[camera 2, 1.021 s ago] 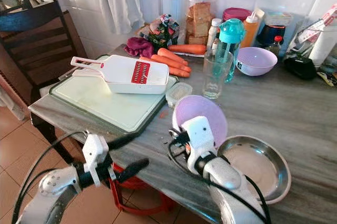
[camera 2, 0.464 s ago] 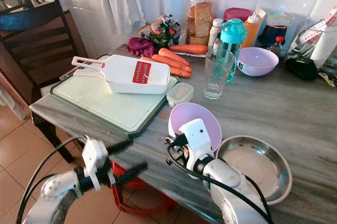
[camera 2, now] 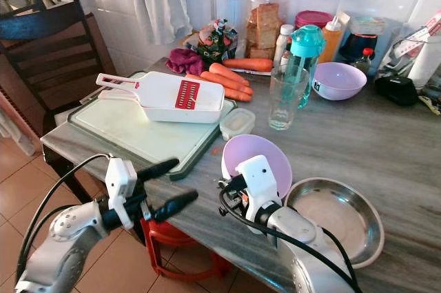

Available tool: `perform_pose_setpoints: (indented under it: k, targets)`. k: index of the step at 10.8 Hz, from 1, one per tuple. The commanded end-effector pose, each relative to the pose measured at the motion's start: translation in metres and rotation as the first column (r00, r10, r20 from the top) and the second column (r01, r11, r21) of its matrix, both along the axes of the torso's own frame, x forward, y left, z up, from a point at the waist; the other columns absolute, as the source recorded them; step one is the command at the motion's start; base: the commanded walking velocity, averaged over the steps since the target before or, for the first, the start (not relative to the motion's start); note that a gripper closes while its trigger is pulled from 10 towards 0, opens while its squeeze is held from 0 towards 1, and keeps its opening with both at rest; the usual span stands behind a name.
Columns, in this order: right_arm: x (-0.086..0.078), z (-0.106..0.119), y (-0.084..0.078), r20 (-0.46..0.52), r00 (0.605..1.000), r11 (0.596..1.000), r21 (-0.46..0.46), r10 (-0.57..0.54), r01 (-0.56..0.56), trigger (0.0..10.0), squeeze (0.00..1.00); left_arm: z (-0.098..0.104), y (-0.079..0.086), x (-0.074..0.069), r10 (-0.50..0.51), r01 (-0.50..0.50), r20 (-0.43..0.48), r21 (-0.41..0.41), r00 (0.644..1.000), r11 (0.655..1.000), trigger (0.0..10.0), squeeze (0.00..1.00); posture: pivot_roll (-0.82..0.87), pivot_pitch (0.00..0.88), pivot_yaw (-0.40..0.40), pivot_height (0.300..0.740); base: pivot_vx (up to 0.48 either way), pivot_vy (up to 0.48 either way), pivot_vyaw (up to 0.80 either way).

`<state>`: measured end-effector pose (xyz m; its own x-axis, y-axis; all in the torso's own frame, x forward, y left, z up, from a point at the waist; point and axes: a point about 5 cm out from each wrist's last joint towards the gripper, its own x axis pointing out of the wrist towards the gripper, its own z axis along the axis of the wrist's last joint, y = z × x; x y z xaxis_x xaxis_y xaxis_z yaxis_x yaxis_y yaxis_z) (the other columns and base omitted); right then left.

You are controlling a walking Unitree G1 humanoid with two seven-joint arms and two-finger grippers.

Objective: Setting the table

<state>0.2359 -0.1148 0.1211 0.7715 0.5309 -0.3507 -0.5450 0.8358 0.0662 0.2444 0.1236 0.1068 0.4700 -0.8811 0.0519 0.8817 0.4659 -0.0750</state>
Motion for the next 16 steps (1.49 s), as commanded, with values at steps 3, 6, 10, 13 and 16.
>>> perform_pose_setpoints:
  k: [3,6,10,13,16]
  targets:
    - [0.006,-0.012,-0.006,-0.028,0.999,0.999,-0.048,-0.019,0.018,10.0,1.00,0.004,-0.005,-0.006,-0.047,0.047,-0.024,0.017,0.999,0.999,10.0,0.00,-0.02,0.000,0.055,0.740,0.000,0.000,0.00]
    - [0.011,-0.006,-0.002,0.007,1.000,0.997,-0.081,0.019,-0.019,10.0,0.00,0.007,-0.008,-0.009,-0.057,0.059,-0.058,0.028,0.997,0.998,10.0,0.00,-0.01,0.000,0.051,0.740,0.000,0.000,0.00]
    - [0.013,0.003,-0.009,-0.030,0.999,0.997,-0.074,-0.023,0.021,0.0,0.00,0.003,-0.006,-0.010,-0.057,0.060,-0.098,0.033,0.994,0.998,10.0,0.00,-0.02,0.000,0.050,0.740,0.000,0.000,0.00]
    - [0.012,0.007,-0.009,-0.051,0.999,0.995,-0.103,0.009,-0.014,2.0,0.00,-0.015,-0.002,-0.010,-0.044,0.050,-0.129,0.038,0.991,0.998,10.0,0.00,-0.02,0.000,0.048,0.740,0.000,0.000,0.00]
    - [0.005,0.010,-0.008,-0.084,0.994,0.989,-0.125,0.068,-0.079,10.0,1.00,-0.023,0.001,-0.008,-0.023,0.023,-0.157,-0.002,0.987,1.000,10.0,0.00,-0.02,0.000,0.048,0.740,0.000,0.000,0.00]
